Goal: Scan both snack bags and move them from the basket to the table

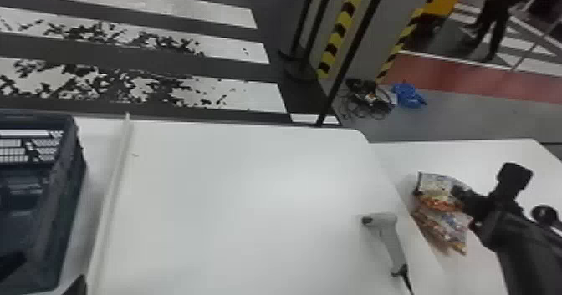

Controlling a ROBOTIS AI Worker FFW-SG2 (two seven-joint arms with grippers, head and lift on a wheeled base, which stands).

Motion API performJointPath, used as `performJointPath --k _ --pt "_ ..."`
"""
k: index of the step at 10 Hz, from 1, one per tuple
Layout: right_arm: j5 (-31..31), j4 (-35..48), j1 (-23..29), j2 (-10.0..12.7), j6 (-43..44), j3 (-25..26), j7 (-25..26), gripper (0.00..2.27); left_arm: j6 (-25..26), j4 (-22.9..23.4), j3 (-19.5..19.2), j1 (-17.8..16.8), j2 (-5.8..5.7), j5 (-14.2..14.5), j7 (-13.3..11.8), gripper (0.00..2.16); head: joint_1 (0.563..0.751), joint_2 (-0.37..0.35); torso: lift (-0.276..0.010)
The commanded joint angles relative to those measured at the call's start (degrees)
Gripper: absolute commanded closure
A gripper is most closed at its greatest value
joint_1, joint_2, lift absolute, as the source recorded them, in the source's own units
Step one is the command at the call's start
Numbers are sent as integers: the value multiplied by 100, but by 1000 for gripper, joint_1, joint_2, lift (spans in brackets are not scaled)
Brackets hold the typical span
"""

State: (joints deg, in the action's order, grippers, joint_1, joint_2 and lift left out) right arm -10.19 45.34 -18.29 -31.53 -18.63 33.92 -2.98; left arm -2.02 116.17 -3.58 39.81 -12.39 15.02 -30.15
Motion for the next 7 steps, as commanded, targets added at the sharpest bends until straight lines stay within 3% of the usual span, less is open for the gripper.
performJointPath --k 1,4,6,7 --pt "0 1 1 -2 3 -8 70 19 -13 11 7 0 0 1 0 87 695 -350 -98" --pt "-299 133 291 -38 -49 62 70 26 -13 11 7 0 26 -17 0 87 695 -350 -98" --pt "-1064 1416 1266 129 -629 98 -9 39 -30 20 15 0 26 -26 18 87 695 -350 -98" --pt "-1292 2111 1714 349 -1034 221 -238 43 -13 11 33 -9 35 -43 35 87 695 -350 -98"
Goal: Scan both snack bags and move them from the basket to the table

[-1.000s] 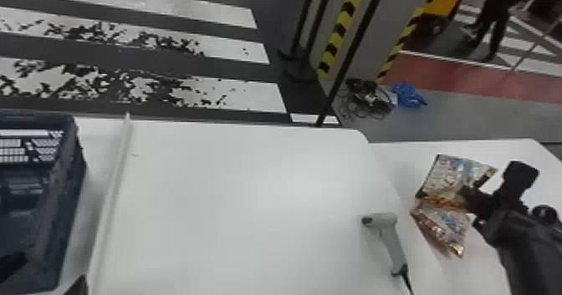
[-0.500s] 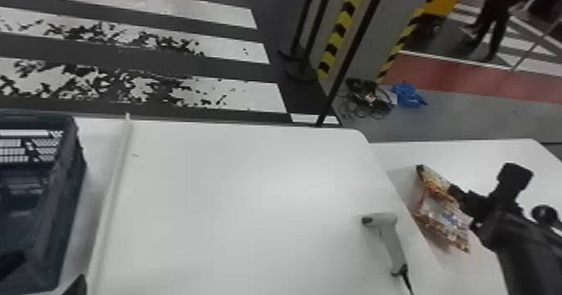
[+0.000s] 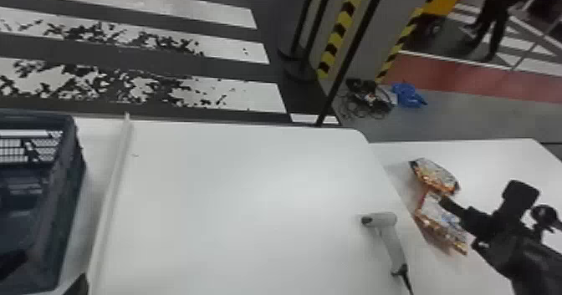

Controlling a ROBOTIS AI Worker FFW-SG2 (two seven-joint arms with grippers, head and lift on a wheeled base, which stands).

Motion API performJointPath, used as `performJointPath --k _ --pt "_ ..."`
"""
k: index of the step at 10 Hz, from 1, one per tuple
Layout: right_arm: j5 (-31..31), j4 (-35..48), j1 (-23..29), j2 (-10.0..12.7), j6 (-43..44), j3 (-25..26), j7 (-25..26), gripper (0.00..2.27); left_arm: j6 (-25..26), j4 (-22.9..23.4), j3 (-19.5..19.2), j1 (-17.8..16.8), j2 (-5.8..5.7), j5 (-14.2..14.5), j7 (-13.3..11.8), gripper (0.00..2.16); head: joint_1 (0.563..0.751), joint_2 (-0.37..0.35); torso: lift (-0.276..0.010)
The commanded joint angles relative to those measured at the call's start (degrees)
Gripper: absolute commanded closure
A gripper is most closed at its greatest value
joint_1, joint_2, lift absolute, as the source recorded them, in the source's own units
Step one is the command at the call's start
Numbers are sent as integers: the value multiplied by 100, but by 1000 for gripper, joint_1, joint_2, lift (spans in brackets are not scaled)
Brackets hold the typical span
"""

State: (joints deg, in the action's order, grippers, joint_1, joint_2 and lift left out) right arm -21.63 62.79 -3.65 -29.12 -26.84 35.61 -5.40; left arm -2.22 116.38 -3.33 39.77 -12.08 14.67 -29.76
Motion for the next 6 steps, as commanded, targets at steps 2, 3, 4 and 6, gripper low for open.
performJointPath --k 2,3,4,6 --pt "-201 1728 822 724 -933 403 -655 53 25 -19 87 -83 4 -52 41 87 695 -350 -98" --pt "-219 2404 1059 1058 -986 403 -752 53 42 -19 140 -118 4 -87 76 87 695 -350 -98" --pt "-272 3134 1332 1392 -1021 307 -761 53 42 7 157 -136 4 -87 93 87 695 -350 -98" --pt "-245 4382 1789 1875 -1004 -107 -761 53 95 69 228 -171 4 -131 181 87 695 -350 -98"
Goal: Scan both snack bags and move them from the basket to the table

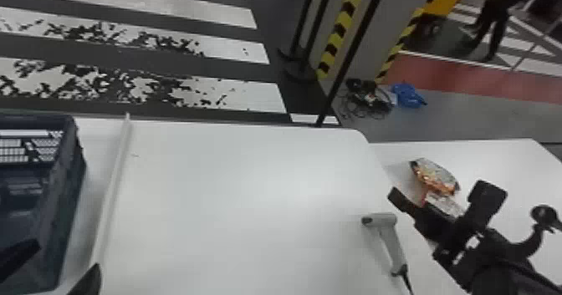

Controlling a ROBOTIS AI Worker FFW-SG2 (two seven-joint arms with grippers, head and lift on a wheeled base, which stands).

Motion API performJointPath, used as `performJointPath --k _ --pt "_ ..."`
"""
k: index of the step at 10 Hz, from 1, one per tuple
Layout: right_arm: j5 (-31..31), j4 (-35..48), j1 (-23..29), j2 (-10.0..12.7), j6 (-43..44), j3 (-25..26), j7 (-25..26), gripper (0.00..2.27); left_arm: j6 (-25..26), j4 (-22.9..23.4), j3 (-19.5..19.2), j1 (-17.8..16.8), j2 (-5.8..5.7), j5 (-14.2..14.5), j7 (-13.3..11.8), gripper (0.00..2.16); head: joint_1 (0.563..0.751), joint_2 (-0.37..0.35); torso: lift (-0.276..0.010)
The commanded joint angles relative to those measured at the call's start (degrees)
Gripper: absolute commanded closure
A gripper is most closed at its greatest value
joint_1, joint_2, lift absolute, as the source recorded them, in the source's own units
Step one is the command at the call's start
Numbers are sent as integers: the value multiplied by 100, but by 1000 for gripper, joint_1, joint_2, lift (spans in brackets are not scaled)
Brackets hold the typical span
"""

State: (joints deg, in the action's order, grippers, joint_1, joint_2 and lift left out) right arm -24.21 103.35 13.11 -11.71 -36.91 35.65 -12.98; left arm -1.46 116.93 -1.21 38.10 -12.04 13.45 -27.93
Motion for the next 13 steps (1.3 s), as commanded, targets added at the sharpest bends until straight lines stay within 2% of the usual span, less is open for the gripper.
performJointPath --k 1,3,4,5,6,8,9,10,11,12,13 --pt "101 853 324 336 38 -340 6 53 195 111 68 -22 0 -44 77 83 695 -350 -98" --pt "144 1609 667 696 56 -665 32 53 1355 656 288 -110 0 -281 639 80 695 -350 -98" --pt "224 1934 860 837 91 -858 50 53 1548 902 411 -180 9 -281 903 80 695 -350 -98" --pt "303 2242 1045 995 161 -1008 76 53 1970 1201 560 -285 9 -299 1211 80 695 -350 -98" --pt "575 2523 1300 1030 478 -1298 164 56 2304 1491 745 -365 17 -483 1465 80 695 -338 -98" --pt "1129 2998 1941 1056 1533 -1913 480 70 2287 1711 1158 -356 9 -861 1896 83 695 -321 -98" --pt "1173 3059 2108 1118 1779 -2054 515 76 1900 1702 1272 -268 0 -923 2160 83 695 -313 -98" --pt "1173 3059 2222 1176 1761 -2142 524 76 1619 1746 1430 -154 -27 -1081 2573 87 695 -300 -98" --pt "1208 3077 2416 1176 1919 -2229 551 76 1584 1922 1562 22 -62 -1336 2916 83 695 -285 -98" --pt "1287 3147 2723 1176 2359 -2300 621 76 1601 2115 1554 242 -79 -1371 2968 83 695 -276 -98" --pt "1287 3226 2996 1176 2376 -2300 621 80 1619 2300 1518 514 -132 -1468 3012 83 695 -280 -98"
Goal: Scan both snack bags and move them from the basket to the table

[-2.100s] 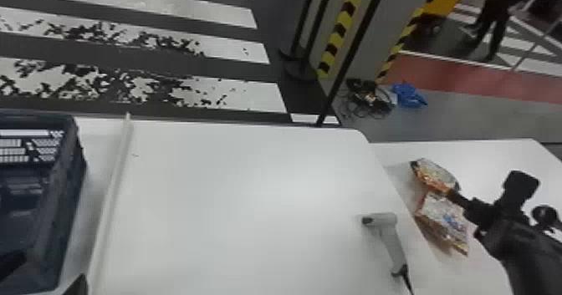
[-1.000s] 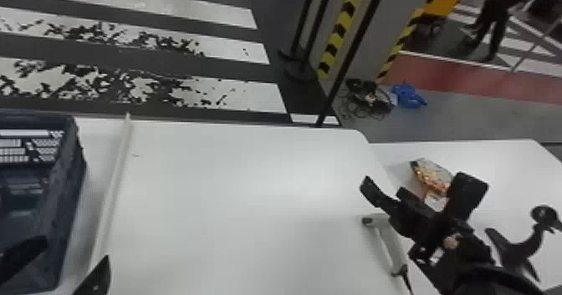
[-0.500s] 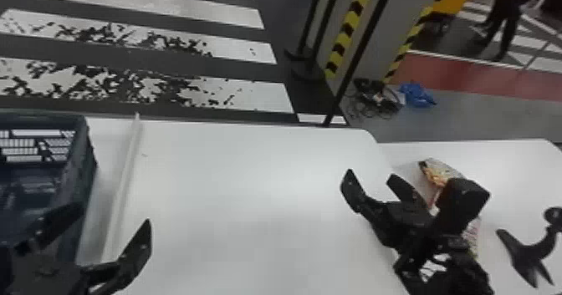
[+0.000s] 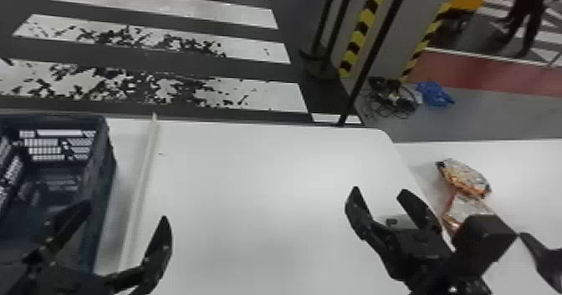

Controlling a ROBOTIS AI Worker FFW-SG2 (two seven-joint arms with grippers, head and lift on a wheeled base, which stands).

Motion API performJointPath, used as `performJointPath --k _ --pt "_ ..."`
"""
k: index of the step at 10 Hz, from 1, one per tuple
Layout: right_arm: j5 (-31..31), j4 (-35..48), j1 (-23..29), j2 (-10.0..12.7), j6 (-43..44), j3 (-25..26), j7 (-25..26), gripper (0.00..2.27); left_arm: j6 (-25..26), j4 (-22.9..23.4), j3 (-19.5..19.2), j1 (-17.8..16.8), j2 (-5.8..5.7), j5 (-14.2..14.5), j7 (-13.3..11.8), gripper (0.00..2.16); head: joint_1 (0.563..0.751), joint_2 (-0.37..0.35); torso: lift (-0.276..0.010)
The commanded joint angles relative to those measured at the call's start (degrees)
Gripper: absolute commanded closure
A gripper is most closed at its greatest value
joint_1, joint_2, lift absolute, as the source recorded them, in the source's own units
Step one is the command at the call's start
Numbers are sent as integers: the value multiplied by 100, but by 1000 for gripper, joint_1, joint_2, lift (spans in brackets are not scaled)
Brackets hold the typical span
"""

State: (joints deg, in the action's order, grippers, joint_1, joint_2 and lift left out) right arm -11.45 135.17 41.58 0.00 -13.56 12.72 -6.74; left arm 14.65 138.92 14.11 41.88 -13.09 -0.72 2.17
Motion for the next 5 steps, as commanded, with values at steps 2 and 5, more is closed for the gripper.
performJointPath --k 2,5 --pt "-24 1 571 5 375 -50 -2 90 -221 240 -40 611 -124 -69 3 83 695 -287 -98" --pt "55 -158 1213 -211 1289 -270 130 97 -678 153 -40 1059 -168 -87 117 83 695 -307 -98"
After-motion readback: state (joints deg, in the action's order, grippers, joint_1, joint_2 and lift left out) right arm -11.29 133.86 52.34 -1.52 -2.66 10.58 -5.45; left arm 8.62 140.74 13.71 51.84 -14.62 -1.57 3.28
